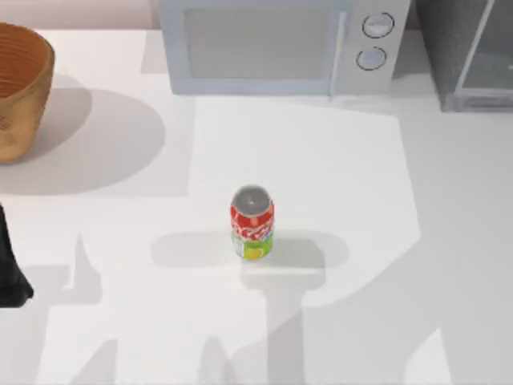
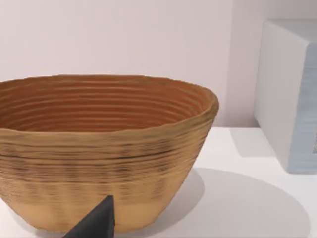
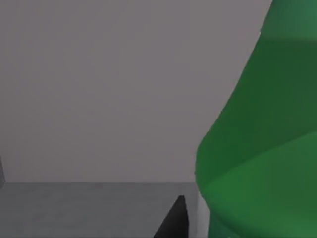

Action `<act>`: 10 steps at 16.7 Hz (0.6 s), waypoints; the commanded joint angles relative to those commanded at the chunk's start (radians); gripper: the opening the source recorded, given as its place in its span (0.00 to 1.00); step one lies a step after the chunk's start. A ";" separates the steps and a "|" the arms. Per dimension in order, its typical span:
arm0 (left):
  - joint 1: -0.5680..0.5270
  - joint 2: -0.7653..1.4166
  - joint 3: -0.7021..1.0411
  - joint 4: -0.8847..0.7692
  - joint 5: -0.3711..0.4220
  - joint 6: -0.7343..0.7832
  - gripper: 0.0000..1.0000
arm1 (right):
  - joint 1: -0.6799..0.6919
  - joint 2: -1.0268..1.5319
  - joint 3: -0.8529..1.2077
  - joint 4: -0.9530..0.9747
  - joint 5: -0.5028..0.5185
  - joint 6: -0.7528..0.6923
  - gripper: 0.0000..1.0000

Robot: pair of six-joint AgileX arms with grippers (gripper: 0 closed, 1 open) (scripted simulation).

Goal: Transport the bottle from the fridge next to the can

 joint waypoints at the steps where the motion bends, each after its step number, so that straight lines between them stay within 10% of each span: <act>1: 0.000 0.000 0.000 0.000 0.000 0.000 1.00 | 0.000 -0.020 0.005 -0.027 0.000 0.000 0.00; 10: 0.000 0.000 0.000 0.000 0.000 0.000 1.00 | -0.003 -0.074 0.001 -0.074 -0.004 0.002 0.00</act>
